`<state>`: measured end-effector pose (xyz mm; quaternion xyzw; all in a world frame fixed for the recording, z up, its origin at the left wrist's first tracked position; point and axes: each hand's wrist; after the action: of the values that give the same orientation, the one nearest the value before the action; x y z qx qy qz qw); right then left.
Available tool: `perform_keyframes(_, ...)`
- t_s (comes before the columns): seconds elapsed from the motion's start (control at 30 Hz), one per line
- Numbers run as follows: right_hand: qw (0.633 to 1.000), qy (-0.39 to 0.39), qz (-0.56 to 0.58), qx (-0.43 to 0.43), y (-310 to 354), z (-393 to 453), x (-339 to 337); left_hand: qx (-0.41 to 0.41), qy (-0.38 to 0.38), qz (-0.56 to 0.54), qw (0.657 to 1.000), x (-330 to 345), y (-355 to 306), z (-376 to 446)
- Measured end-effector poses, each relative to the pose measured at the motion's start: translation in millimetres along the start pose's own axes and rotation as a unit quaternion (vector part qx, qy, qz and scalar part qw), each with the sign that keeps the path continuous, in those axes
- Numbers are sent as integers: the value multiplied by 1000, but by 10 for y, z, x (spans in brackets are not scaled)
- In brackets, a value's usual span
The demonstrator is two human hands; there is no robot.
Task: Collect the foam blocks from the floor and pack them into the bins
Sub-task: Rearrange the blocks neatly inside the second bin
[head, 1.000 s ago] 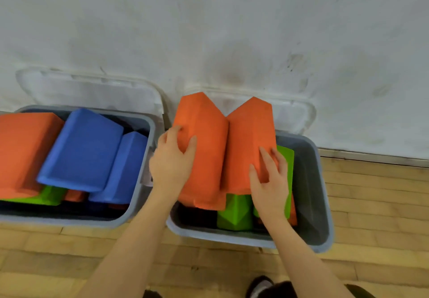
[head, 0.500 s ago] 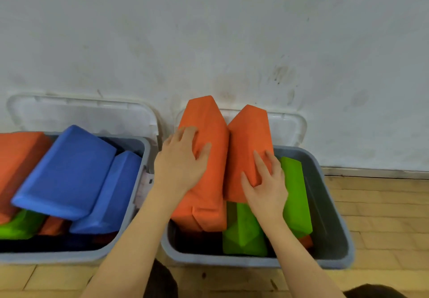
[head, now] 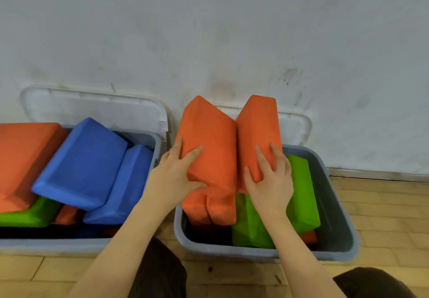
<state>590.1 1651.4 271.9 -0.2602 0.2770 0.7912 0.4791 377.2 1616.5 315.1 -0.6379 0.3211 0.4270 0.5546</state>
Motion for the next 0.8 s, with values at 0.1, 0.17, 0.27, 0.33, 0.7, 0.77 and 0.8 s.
perform_keyframes(0.1,1000,-28,5,-9,63,103,-97,-30,-48,-93,994,27,90,-13)
perform_keyframes(0.17,998,-49,44,20,128,209,-166,-58,-74,-116,989,26,141,21)
perform_keyframes(0.27,990,-57,113,68,244,339,-219,-118,-99,-168,974,55,177,75)
perform_keyframes(0.33,984,-57,142,89,275,393,-178,-155,-119,-183,963,112,204,127)
perform_keyframes(0.7,951,9,280,130,293,392,384,-271,-105,-220,931,707,237,662)
perform_keyframes(0.77,946,24,299,125,270,383,467,-261,-83,-209,939,792,259,736)
perform_keyframes(0.8,944,31,302,127,233,385,503,-261,-72,-198,942,794,272,758)
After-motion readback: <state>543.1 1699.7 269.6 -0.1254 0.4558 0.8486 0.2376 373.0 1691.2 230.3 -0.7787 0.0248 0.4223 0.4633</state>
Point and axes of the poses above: each hand's wrist, its own z-axis towards the middle knuckle, its own x-axis out of the palm, y = z × x, and after that the axes turned 12 degrees about -x, right-handed
